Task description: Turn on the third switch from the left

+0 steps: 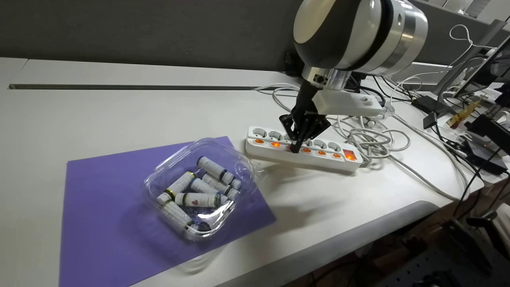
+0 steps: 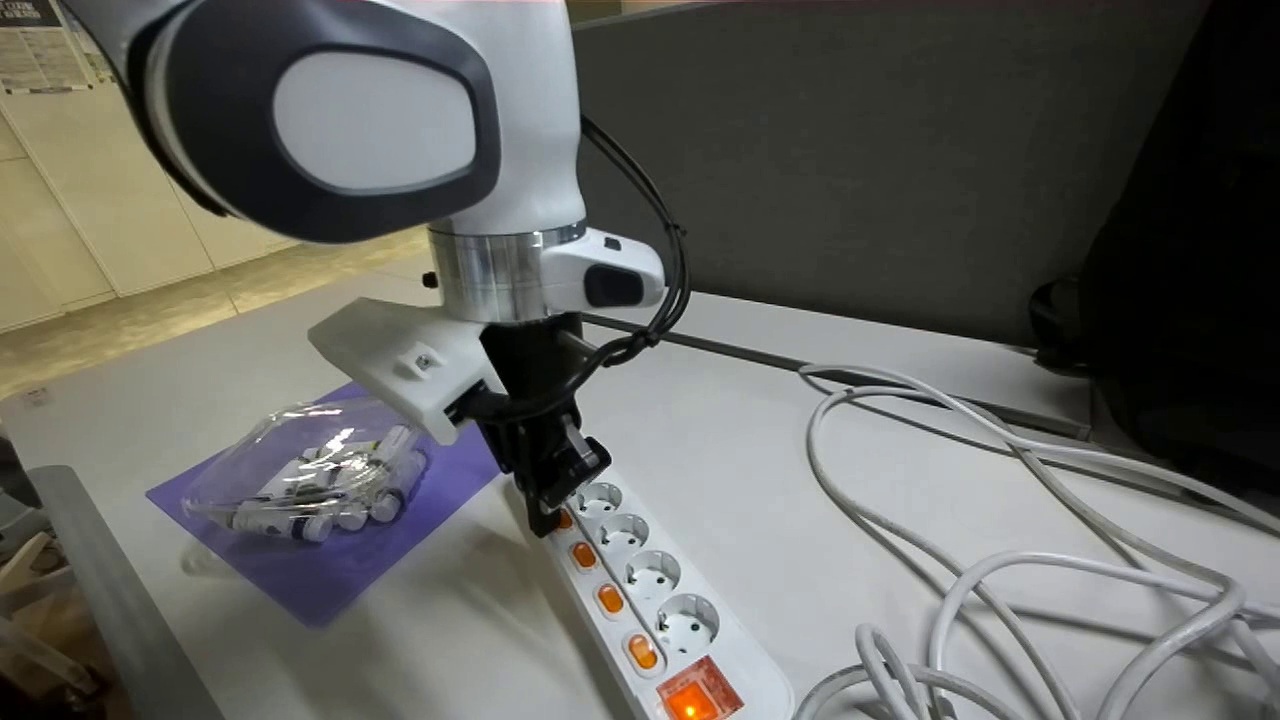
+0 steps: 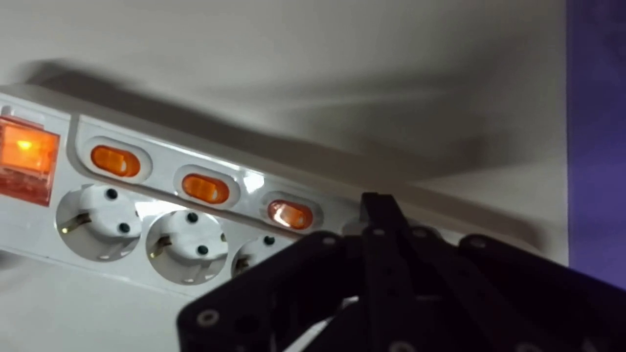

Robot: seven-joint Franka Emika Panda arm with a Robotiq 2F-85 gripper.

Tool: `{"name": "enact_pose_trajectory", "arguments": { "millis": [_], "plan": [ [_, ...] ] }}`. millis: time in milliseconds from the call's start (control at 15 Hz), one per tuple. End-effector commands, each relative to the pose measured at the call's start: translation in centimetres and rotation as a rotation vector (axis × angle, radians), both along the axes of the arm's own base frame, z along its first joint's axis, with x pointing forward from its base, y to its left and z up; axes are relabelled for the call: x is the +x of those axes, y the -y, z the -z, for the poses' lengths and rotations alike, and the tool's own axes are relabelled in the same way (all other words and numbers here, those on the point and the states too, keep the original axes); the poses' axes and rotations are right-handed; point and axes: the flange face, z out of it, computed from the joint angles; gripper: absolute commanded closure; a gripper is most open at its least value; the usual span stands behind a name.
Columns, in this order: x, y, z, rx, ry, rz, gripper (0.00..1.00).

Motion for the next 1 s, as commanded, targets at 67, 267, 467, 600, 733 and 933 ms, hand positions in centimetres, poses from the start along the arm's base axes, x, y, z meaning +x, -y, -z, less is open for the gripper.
{"name": "enact_pose_trajectory", "arguments": {
  "millis": [67,267,467,600,733,933],
  "plan": [
    [1.5,2.0,2.3,-0.010,-0.105,0.062,1.00],
    [2.1,1.6,1.9,-0.003,-0.110,0.020,1.00],
    [1.8,0.6,1.1,-0.018,-0.088,-0.055,1.00],
    [1.1,-0.3,0.8,-0.026,-0.064,-0.120,1.00],
    [0.5,-0.9,0.2,-0.026,-0.025,-0.173,1.00],
    [1.1,-0.8,0.1,-0.021,-0.011,-0.172,0.99]
  ]
}}
